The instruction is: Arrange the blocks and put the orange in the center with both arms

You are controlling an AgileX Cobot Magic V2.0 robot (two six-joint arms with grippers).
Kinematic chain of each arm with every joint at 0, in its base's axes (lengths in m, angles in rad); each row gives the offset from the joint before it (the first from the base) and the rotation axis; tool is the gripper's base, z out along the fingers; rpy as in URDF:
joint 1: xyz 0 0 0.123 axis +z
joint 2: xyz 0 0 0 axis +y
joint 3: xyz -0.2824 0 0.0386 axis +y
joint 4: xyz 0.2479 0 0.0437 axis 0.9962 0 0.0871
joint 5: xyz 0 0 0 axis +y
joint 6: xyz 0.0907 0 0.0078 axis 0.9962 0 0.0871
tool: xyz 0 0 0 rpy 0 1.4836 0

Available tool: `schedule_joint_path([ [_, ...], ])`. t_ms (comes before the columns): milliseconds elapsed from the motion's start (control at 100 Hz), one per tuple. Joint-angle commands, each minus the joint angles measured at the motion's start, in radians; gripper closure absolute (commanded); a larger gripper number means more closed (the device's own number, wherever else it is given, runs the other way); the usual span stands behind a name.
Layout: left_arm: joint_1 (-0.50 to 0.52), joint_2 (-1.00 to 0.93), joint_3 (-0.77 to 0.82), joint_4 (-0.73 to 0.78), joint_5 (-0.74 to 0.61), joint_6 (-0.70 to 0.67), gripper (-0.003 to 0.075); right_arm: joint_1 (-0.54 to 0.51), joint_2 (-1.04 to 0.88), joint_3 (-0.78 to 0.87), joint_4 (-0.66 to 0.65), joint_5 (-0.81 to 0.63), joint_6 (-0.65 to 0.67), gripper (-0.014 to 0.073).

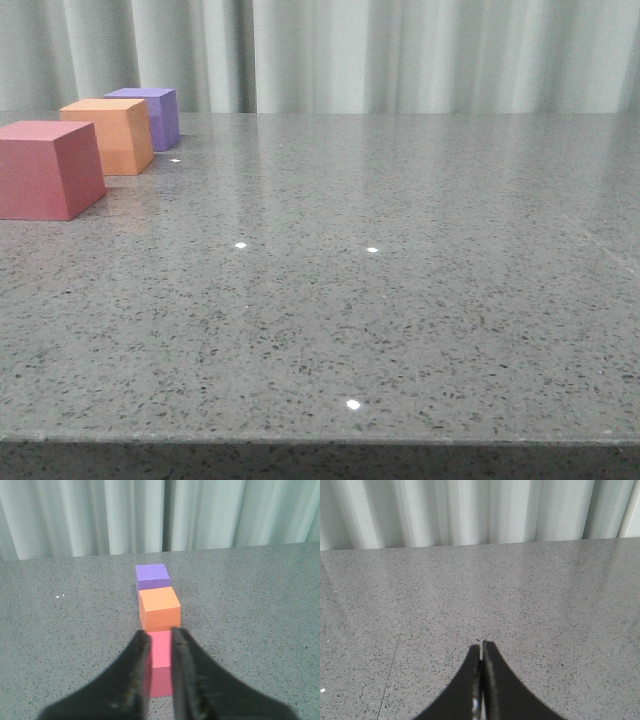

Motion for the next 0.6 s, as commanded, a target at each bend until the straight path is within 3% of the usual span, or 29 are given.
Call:
schedule_joint_path([
  [0,0.002,-0.013,-0.023,0.0,-0.087,-0.004,0.074,-0.005,0.004,-0.024,-0.004,-0.086,-0.006,0.066],
  [590,0.002,-0.012,-0.023,-0.016,-0.083,-0.004,0.0739,-0.005,0.004,-0.024,-0.004,-0.086,-0.006,0.066],
])
